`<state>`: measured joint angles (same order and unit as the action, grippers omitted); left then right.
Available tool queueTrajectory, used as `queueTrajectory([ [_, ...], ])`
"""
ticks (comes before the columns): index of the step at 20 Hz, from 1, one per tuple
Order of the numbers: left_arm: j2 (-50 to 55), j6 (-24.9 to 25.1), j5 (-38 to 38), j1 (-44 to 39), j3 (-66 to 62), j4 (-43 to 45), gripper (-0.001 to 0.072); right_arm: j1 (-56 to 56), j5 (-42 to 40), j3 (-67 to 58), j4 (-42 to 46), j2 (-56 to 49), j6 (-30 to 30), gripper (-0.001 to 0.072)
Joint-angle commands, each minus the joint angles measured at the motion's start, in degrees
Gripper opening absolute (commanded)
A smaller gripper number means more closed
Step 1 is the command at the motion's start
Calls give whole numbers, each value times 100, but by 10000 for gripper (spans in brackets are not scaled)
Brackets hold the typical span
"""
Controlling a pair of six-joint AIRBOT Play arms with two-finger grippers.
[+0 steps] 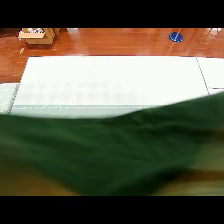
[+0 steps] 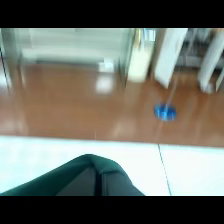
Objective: Fold the shirts.
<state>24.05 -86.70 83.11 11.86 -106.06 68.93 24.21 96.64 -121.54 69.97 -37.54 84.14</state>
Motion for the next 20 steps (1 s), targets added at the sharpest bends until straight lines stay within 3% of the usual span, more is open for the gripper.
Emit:
queueTrajectory([
  [1,155,127,1421,-2,50,697,16,-2,739,116,308,-15,76,30],
  [5,599,352,1287,-7,1163,879,16,-2,754,931,4,-546,-76,30],
  [10,1519,376,31,-9,2555,-295,16,-4,645,1150,-442,-2330,-98,30],
  [13,2448,531,-487,-11,2686,-682,16,-4,227,1150,-883,-3373,-98,30],
  [16,3528,807,-525,-11,2686,-706,16,-4,-251,1150,-892,-4133,-103,30],
  [20,4841,807,-809,-11,2686,-861,17,-350,-752,1152,-946,-4959,-160,30],
])
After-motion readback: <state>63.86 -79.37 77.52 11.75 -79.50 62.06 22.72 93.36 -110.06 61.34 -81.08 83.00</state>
